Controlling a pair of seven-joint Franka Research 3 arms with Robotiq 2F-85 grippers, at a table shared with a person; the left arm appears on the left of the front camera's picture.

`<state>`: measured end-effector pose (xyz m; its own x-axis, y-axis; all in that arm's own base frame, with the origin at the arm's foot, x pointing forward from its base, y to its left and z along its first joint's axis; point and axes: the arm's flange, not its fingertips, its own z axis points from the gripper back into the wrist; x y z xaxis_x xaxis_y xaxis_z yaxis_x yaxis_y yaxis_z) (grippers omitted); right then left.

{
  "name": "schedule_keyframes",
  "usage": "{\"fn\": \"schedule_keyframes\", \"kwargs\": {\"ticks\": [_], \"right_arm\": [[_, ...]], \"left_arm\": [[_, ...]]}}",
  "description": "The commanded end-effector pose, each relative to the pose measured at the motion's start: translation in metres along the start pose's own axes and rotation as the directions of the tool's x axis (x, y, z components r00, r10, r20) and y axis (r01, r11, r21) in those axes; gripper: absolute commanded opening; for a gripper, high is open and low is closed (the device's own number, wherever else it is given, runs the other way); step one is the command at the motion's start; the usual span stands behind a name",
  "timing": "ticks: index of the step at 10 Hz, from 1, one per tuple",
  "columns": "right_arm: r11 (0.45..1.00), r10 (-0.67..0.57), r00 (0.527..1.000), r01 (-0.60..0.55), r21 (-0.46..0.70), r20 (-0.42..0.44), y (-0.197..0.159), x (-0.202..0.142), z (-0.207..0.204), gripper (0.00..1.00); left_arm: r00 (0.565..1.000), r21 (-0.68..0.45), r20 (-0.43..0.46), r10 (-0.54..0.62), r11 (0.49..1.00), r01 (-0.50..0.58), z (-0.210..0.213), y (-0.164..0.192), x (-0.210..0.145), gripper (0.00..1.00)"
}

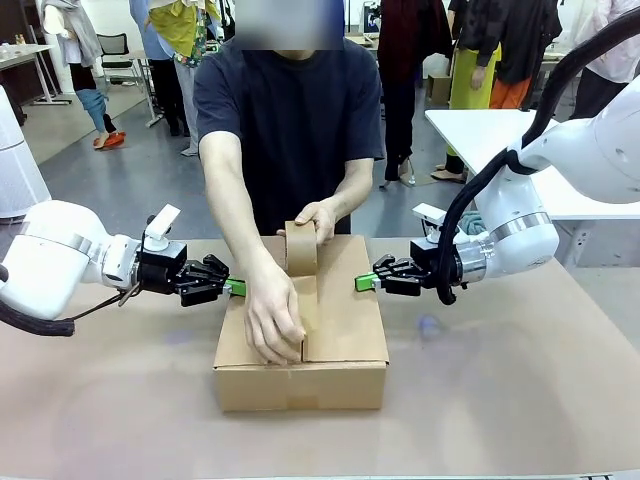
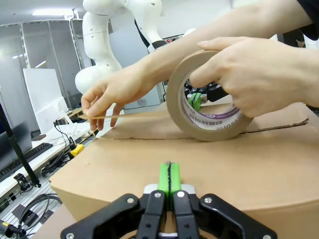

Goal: Wrap the clocks to prevent damage.
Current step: After the human seals the box with tape, release both hands from the side flaps of the Package Box.

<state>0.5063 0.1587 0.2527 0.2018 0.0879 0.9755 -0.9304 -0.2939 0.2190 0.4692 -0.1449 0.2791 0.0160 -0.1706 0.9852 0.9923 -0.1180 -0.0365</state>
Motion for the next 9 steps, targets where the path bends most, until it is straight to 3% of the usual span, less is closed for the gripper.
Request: {"fn": "schedule_keyframes", "kwargs": {"ticks": [1, 9], "right_arm": [[1.0, -0.009, 1.0, 0.009, -0.011, -0.004, 0.0, -0.0029, 0.0013, 0.01], [1.0, -0.009, 1.0, 0.009, -0.011, -0.004, 0.0, -0.0029, 0.0013, 0.01]], "left_arm": [[1.0, 0.011, -0.003, 0.008, 1.0, -0.007, -0.0021, -0.0014, -0.0037, 0.0], [1.0, 0.011, -0.003, 0.008, 1.0, -0.007, -0.0021, -0.0014, -0.0037, 0.0]]}}
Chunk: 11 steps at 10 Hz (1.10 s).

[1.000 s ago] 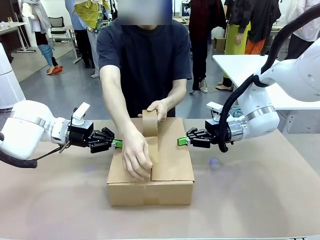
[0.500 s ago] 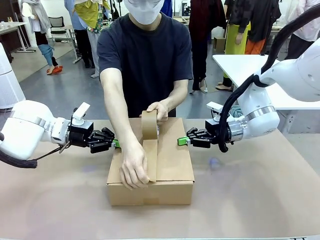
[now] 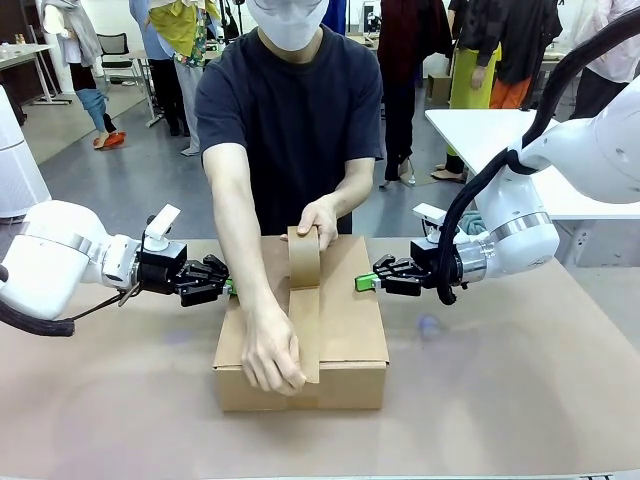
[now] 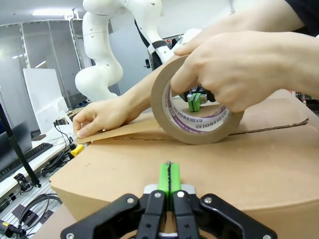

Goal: Wrap the clocks to prevent damage.
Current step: After the human seals the box with tape, release both hands from the side flaps of the Package Box.

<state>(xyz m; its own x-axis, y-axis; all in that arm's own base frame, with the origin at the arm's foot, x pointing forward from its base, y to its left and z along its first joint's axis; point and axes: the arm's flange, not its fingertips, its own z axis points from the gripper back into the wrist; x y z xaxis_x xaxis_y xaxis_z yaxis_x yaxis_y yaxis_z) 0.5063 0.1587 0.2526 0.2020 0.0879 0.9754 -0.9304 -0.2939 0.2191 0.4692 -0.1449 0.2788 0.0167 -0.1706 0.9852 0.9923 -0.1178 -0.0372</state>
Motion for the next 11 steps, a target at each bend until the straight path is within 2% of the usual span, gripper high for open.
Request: {"fn": "schedule_keyframes", "kwargs": {"ticks": [1, 11], "right_arm": [[1.0, -0.009, 1.0, 0.009, -0.011, -0.004, 0.0, -0.0029, 0.0013, 0.01], [1.0, -0.009, 1.0, 0.009, -0.011, -0.004, 0.0, -0.0029, 0.0013, 0.01]], "left_arm": [[1.0, 0.011, -0.003, 0.007, 1.0, -0.007, -0.0022, -0.0014, -0.0034, 0.0], [1.0, 0.011, -0.003, 0.007, 1.0, -0.007, -0.0022, -0.0014, -0.0034, 0.0]]}}
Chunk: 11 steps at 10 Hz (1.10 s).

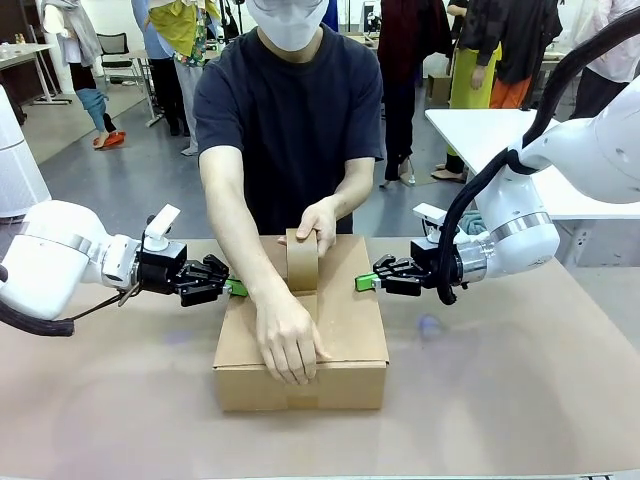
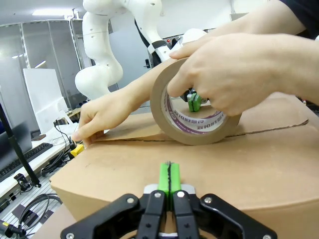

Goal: Wrap the clocks to prevent damage.
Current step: After the human seals the box with tape, release both hands from the side flaps of the Package Box.

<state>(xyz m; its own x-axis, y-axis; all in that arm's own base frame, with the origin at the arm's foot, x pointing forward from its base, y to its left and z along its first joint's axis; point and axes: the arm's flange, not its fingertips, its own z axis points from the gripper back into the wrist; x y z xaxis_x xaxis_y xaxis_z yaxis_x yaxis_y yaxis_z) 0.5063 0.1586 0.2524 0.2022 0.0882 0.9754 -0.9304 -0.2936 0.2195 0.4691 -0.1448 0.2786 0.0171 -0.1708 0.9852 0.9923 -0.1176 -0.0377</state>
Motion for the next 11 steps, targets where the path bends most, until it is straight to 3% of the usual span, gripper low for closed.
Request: {"fn": "schedule_keyframes", "kwargs": {"ticks": [1, 11], "right_arm": [[1.0, -0.009, 1.0, 0.009, -0.011, -0.004, 0.0, -0.0027, 0.0012, 0.01], [1.0, -0.009, 1.0, 0.009, -0.011, -0.004, 0.0, -0.0027, 0.0012, 0.01]], "left_arm": [[1.0, 0.011, -0.003, 0.006, 1.0, -0.006, -0.0022, -0.0013, -0.0032, 0.0], [1.0, 0.011, -0.003, 0.006, 1.0, -0.006, -0.0022, -0.0013, -0.0032, 0.0]]}}
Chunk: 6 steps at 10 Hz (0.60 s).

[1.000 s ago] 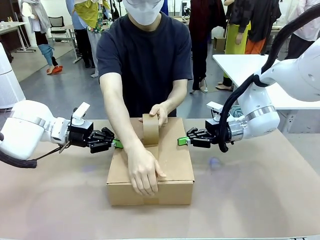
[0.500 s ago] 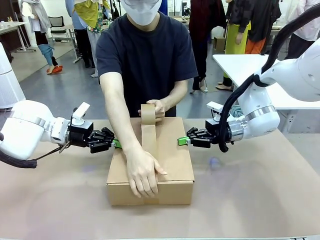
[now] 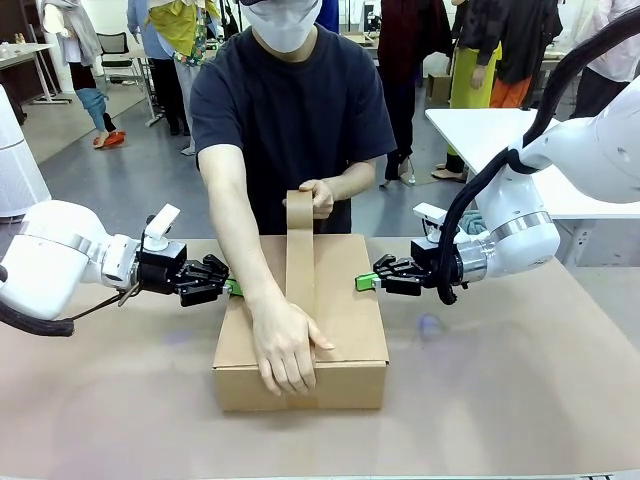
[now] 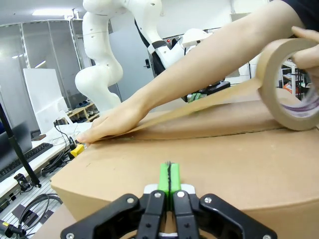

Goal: Wrap the clocks to prevent damage.
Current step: After the human seals the box with tape, release both hands from the side flaps of the Package Box.

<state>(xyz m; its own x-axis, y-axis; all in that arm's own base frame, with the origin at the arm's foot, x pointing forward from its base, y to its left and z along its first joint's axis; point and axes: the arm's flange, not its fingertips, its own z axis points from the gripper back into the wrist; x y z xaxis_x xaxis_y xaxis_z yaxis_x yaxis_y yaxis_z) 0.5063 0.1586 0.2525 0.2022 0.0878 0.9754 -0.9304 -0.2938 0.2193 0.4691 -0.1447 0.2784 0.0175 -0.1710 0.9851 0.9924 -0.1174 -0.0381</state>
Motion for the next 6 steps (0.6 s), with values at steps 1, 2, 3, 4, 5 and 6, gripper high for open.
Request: {"fn": "schedule_keyframes", "kwargs": {"ticks": [1, 2, 3, 4, 5, 6], "right_arm": [[1.0, -0.009, 1.0, 0.009, -0.011, -0.005, 0.0, -0.0028, 0.0012, 0.01], [1.0, -0.009, 1.0, 0.009, -0.011, -0.005, 0.0, -0.0028, 0.0012, 0.01], [1.0, -0.009, 1.0, 0.009, -0.011, -0.005, 0.0, -0.0028, 0.0012, 0.01], [1.0, -0.009, 1.0, 0.009, -0.011, -0.005, 0.0, -0.0028, 0.0012, 0.01], [1.0, -0.009, 1.0, 0.009, -0.011, -0.005, 0.0, -0.0028, 0.0012, 0.01], [1.0, -0.009, 1.0, 0.009, -0.011, -0.005, 0.0, -0.0028, 0.0012, 0.01]], "left_arm": [[1.0, 0.011, -0.003, 0.006, 1.0, -0.006, -0.0022, -0.0013, -0.003, 0.0], [1.0, 0.011, -0.003, 0.006, 1.0, -0.006, -0.0022, -0.0013, -0.003, 0.0], [1.0, 0.011, -0.003, 0.006, 1.0, -0.006, -0.0022, -0.0013, -0.003, 0.0], [1.0, 0.011, -0.003, 0.006, 1.0, -0.006, -0.0022, -0.0013, -0.003, 0.0], [1.0, 0.011, -0.003, 0.006, 1.0, -0.006, -0.0022, -0.0013, -0.003, 0.0], [1.0, 0.011, -0.003, 0.006, 1.0, -0.006, -0.0022, -0.0013, -0.003, 0.0]]}}
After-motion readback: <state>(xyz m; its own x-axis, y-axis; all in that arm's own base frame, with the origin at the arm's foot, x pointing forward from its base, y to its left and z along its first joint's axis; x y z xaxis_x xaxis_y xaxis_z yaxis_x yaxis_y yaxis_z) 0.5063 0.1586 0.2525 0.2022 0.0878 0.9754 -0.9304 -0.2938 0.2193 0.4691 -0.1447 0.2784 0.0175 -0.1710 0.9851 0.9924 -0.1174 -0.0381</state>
